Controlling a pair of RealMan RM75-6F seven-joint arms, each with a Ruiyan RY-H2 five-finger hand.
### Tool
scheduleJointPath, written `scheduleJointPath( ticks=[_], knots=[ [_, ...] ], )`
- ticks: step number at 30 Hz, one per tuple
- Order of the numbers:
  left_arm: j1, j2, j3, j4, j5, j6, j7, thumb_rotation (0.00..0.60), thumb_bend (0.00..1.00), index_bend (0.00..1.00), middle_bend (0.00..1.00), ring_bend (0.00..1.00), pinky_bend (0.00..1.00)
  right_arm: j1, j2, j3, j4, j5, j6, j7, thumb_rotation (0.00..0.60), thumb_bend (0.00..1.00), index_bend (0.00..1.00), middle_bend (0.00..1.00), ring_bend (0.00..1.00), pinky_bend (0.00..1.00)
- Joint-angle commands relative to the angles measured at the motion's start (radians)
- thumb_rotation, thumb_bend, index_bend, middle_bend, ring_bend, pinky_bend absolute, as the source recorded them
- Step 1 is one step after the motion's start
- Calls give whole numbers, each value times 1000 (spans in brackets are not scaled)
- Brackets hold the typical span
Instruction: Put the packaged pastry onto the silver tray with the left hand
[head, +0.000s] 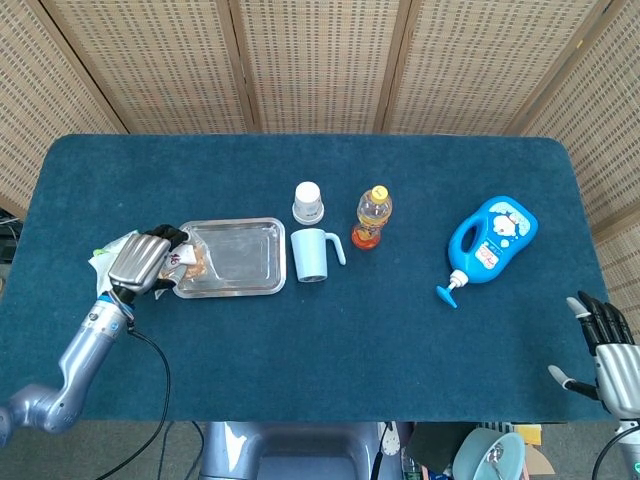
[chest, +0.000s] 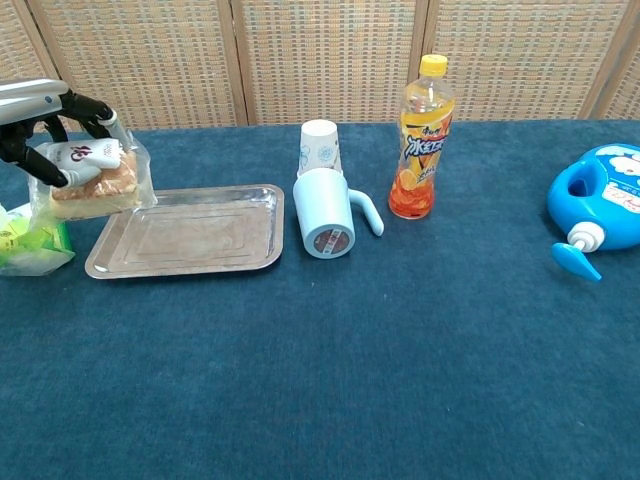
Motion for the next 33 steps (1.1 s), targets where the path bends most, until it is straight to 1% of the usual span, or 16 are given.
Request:
scheduleJointPath(
  ticks=[1,3,4,5,6,7,8,10,11,14,18,21,24,26,30,33],
  knots=[
    [-24,-20,-11,34,-11,-19,1,600,468,439,368,241,397,-3,-4,-4,3,-5,3,-7,600,180,0,0,0,0],
    [-42,-35,-16,56,-14,-34,8,600,444,435,331,235,371,-5,-5,-4,3,-4,5,-12,600,180,0,0,0,0],
    [-50,-42,-17,65,-18,-41,13,600,403,412,275,209,331,-6,-4,-1,4,0,6,-13,600,180,0,0,0,0],
    [-54,-45,-17,69,-21,-44,17,600,355,367,200,160,269,-6,-4,1,4,3,6,-11,600,181,0,0,0,0],
    [-58,-49,-17,73,-31,-47,30,600,323,325,147,117,217,-6,-3,2,5,8,3,-8,600,181,0,0,0,0],
    [-61,-50,-16,75,-44,-49,47,600,276,250,76,56,134,-6,-3,2,8,12,-2,-7,600,181,0,0,0,0],
    [-64,-52,-18,74,-55,-49,59,600,240,169,30,18,64,-7,-4,2,12,16,-7,-5,600,181,0,0,0,0],
    [-69,-56,-22,71,-73,-45,78,600,190,50,1,0,6,-9,-9,1,22,20,-10,1,600,181,0,0,0,0],
    [-71,-55,-23,68,-84,-46,83,600,175,12,0,0,0,-10,-10,1,26,21,-11,6,600,181,0,0,0,0],
    [-76,-56,-26,60,-110,-44,101,600,161,0,0,0,0,-15,-14,3,40,26,-6,22,600,181,0,0,0,0],
    [-71,-34,-24,29,-136,-39,114,600,155,0,0,0,0,-16,-17,4,49,25,-3,29,600,180,0,0,0,0],
    [-50,10,-14,-29,-141,-17,116,600,156,0,0,0,0,-15,-18,10,52,24,3,30,600,180,0,0,0,0],
    [-6,74,12,-103,-117,45,142,600,170,0,0,0,0,-9,-14,20,50,31,-1,31,600,181,0,0,0,0],
    [43,132,38,-160,-96,103,152,600,180,0,0,0,0,0,-9,26,45,38,-15,34,600,181,0,0,0,0],
    [104,190,73,-202,-59,169,141,600,182,0,0,0,0,9,-7,30,39,47,-36,31,600,181,0,0,0,0],
    [174,243,110,-219,-5,247,109,600,183,0,0,0,0,16,-8,34,34,54,-49,26,600,181,0,0,0,0]
  ],
)
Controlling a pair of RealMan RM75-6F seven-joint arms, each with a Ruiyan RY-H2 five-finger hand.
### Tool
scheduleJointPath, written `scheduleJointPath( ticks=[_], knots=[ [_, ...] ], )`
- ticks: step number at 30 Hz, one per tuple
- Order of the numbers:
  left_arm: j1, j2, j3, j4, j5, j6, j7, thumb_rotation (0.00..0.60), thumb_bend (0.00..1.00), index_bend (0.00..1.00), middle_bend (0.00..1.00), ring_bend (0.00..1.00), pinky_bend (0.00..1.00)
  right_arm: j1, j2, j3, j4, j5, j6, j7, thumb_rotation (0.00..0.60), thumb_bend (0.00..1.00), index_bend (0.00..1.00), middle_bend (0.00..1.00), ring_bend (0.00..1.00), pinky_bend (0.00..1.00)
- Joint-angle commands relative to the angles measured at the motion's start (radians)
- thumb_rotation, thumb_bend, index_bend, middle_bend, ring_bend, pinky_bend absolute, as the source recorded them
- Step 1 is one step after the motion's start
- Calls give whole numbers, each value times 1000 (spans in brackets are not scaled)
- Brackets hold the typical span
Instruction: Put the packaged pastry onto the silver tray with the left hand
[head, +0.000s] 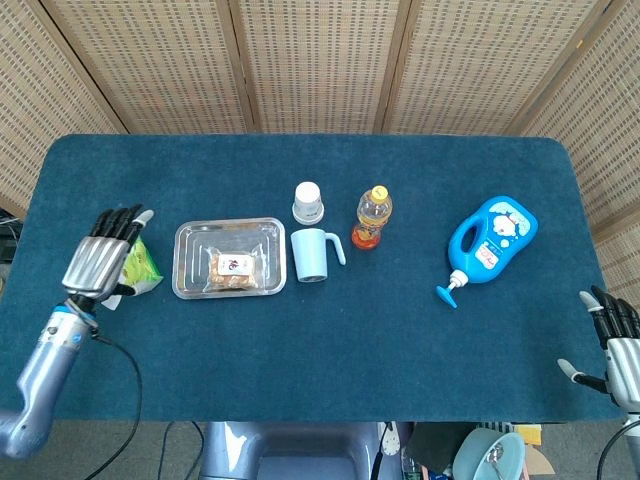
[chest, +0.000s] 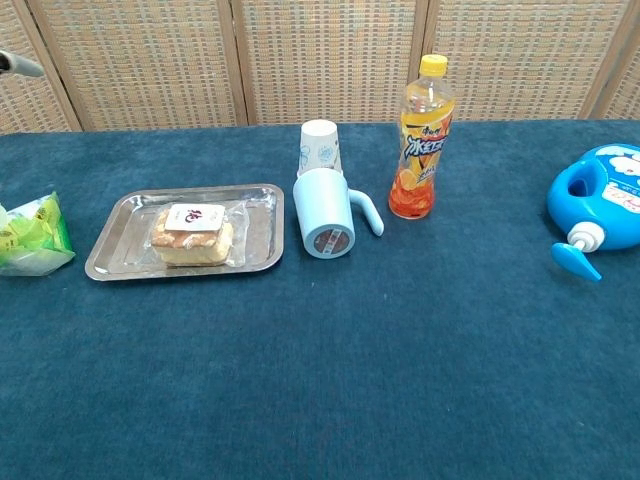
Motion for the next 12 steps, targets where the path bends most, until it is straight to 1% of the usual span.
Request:
scheduleJointPath(
  ticks=[1,3,4,6,7,12],
  knots=[
    [85,60,50,-27,71,98,-37,600,183,0,0,0,0,5,-1,3,-5,5,-9,-2,600,181,0,0,0,0],
    [139,88,72,-25,115,167,-70,600,183,0,0,0,0,10,0,5,-10,4,-14,-5,600,180,0,0,0,0],
    [154,95,78,-23,127,186,-80,600,182,0,0,0,0,12,1,5,-12,3,-16,-7,600,180,0,0,0,0],
    [227,126,106,-10,175,280,-118,600,183,0,0,0,0,21,2,8,-23,1,-24,-19,600,180,0,0,0,0],
    [249,133,115,-1,192,308,-134,600,183,0,0,0,0,25,2,9,-27,1,-29,-22,600,181,0,0,0,0],
    [312,146,136,25,248,377,-183,600,182,0,0,0,0,49,8,13,-59,0,-59,-59,600,181,0,0,0,0]
  ],
)
